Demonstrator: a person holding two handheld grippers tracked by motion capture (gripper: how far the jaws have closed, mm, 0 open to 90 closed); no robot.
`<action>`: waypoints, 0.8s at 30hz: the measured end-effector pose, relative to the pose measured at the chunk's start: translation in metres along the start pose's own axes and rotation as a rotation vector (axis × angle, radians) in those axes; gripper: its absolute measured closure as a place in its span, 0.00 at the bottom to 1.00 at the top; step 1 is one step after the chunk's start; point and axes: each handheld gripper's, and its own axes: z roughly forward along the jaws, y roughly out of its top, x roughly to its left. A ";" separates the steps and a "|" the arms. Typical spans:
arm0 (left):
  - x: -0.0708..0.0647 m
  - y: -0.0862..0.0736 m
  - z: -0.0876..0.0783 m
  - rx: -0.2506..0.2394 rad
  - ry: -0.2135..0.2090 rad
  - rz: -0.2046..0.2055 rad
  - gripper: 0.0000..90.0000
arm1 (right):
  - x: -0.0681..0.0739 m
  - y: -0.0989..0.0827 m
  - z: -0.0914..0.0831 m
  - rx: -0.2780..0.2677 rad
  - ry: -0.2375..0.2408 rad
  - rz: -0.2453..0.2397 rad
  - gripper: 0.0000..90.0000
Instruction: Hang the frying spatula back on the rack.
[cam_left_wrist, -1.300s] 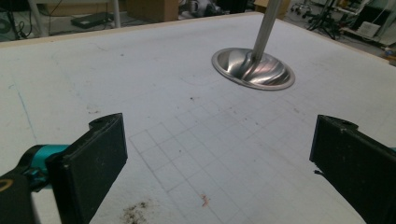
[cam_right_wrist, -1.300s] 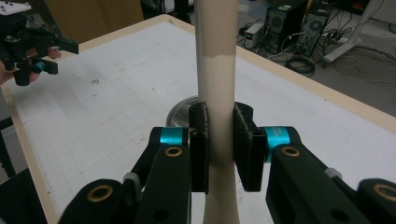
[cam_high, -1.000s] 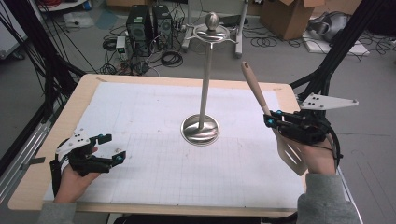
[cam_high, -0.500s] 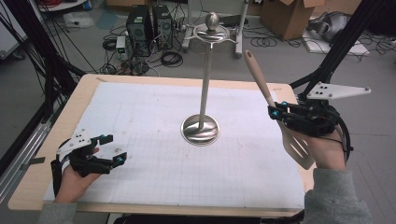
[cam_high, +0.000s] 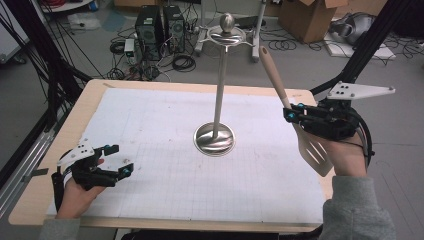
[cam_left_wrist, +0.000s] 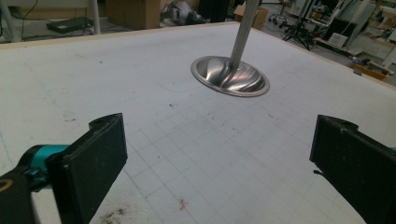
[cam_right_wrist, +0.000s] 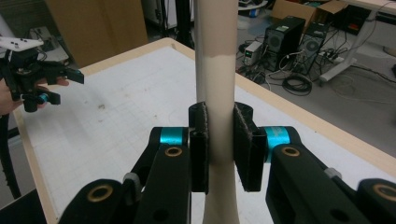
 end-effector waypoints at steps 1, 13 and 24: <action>0.000 0.000 0.000 0.000 -0.002 0.002 0.05 | -0.001 0.002 0.001 0.000 0.001 0.004 0.87; -0.002 0.000 -0.005 -0.014 0.004 0.000 0.05 | -0.004 0.007 0.007 -0.017 0.029 0.019 0.87; -0.002 -0.001 -0.007 -0.007 0.005 -0.006 0.05 | -0.006 0.009 0.012 -0.014 0.041 0.030 0.87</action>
